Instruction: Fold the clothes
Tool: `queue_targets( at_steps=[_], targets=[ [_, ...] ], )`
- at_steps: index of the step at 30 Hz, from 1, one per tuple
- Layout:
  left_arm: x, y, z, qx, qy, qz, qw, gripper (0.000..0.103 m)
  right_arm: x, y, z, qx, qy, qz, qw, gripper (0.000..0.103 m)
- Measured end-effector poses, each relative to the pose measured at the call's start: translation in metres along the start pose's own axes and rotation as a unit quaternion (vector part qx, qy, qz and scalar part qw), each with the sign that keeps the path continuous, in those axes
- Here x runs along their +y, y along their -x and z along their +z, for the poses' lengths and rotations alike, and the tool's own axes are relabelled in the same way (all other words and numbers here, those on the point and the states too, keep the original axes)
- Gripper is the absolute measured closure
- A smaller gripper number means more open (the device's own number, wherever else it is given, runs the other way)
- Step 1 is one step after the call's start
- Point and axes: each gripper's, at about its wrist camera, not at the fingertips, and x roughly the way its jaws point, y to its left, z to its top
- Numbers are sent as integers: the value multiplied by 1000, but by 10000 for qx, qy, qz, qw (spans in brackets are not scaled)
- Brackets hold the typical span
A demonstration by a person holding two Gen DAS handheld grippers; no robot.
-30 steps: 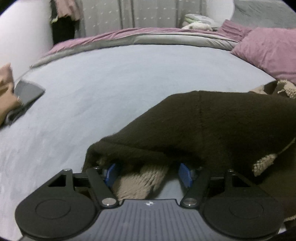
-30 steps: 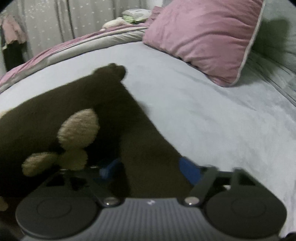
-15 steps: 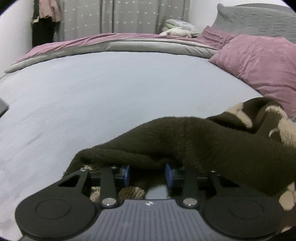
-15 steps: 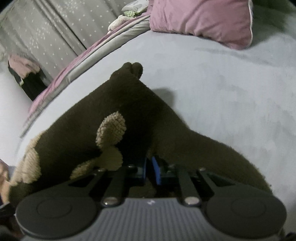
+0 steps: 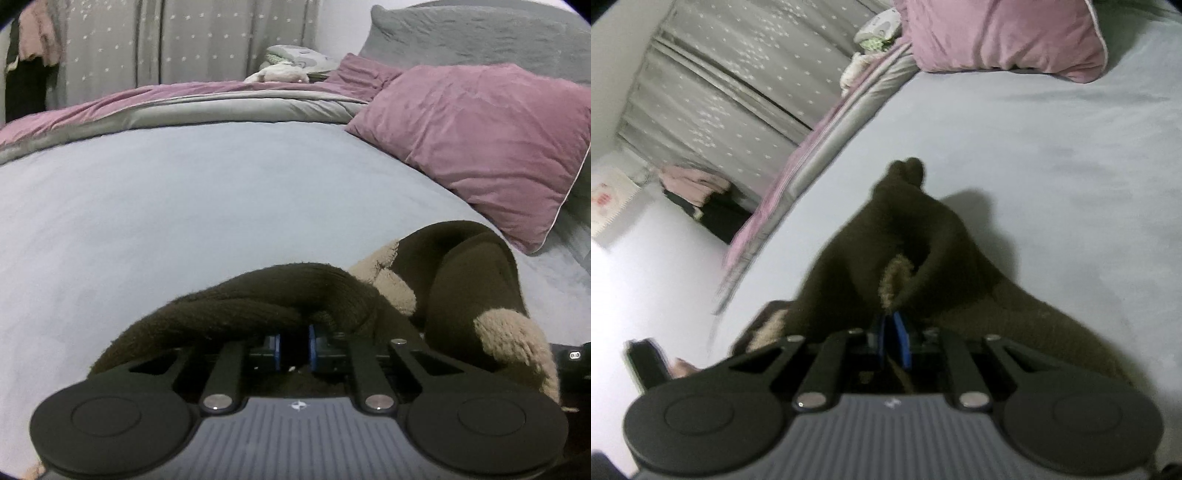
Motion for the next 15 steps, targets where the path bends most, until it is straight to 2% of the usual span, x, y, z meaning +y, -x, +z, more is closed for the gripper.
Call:
queue_targets(
  at_steps=[3,6,12,15],
  targets=[
    [2,-13,0,-9,-140,163,9998,93,6,-1,2,32,-20,268,9996,95],
    [10,-11,5,78,41,108,9999,92,16,-3,4,87,-14,465,9989,95],
    [19,21,0,209,66,340,9992,87,42,-7,-2,145,-114,804,9966,95],
    [35,44,-5,249,323,356,9985,81,55,-9,-4,149,-60,916,9957,95]
  ],
)
